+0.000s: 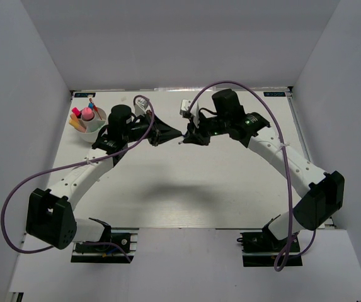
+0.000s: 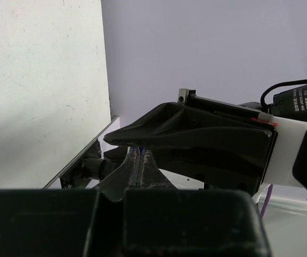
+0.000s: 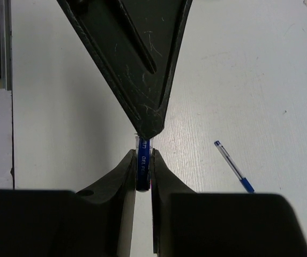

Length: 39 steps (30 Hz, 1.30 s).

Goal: Sort the stationery into containers
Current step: Pass the stationery from the left arm to the right, then grab a piece of stationery with the left arm

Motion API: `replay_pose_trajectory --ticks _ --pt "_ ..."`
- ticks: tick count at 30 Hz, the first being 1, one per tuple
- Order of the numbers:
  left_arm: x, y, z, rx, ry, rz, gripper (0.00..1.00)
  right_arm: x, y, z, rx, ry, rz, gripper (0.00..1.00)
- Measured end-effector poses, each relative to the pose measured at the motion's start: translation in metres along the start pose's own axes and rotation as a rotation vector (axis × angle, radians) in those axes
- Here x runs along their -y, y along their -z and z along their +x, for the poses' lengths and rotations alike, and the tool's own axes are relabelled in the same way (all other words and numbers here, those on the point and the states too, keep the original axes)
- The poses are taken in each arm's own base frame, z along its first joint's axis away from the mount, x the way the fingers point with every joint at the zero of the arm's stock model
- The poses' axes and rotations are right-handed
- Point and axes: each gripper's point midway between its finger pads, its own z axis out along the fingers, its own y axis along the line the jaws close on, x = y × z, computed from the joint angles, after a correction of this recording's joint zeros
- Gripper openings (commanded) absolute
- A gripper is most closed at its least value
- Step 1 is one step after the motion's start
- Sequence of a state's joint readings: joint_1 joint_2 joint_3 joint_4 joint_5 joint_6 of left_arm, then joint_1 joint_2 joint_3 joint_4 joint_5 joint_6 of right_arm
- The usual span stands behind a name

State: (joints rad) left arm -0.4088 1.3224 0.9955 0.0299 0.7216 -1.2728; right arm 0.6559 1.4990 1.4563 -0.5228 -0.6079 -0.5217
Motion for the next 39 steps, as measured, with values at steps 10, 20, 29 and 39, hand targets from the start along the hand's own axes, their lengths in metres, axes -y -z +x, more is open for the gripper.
replay_pose_trajectory --ticks 10,20,29,39 --pt "-0.024 0.004 -0.036 0.081 -0.14 -0.094 0.78 0.003 0.006 0.015 -0.034 -0.085 0.018 0.0" --pt "-0.024 -0.04 -0.139 -0.03 -1.028 -0.261 0.6 0.011 0.042 0.116 -0.181 -0.481 0.126 0.0" --pt "-0.191 -0.116 -0.138 -0.506 -1.161 -0.466 0.54 0.026 0.083 0.179 -0.188 -0.823 0.254 0.0" --pt "-0.23 -0.129 -0.088 -0.751 -1.255 -0.47 0.54 0.032 0.096 0.179 -0.135 -0.88 0.257 0.0"
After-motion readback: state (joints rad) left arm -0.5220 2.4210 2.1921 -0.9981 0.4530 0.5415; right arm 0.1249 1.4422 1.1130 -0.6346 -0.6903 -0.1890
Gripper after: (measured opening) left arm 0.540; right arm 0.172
